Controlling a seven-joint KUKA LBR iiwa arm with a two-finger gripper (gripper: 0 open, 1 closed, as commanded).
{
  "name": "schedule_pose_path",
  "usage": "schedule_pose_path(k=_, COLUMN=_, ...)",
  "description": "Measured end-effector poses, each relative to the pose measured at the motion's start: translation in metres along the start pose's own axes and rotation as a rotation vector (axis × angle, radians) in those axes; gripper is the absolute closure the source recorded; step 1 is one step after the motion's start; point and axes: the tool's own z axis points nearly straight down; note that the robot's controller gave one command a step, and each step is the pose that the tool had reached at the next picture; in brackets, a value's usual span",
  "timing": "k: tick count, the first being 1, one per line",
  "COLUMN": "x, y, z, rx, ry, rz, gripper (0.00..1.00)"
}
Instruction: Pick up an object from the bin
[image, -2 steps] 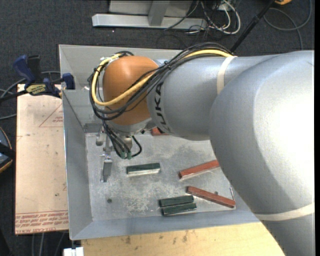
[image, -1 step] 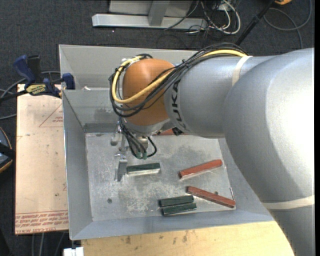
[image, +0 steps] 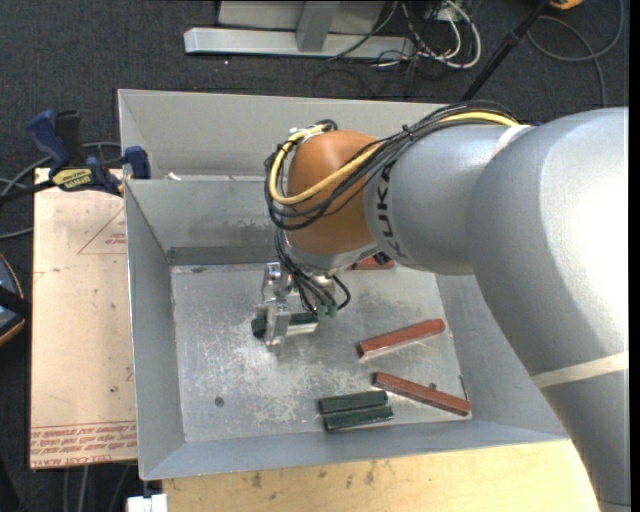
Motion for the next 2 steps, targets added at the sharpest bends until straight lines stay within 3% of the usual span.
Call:
schedule_pose_path(k=1, x=0.0, y=0.0, z=0.0, rx=0.0, ry=0.0, rz=0.0, gripper=1.0)
schedule_pose_path(k=2, x=0.023, y=-0.019, z=-0.134, rx=0.0, ry=0.002, rz=-0.067, gripper=1.0)
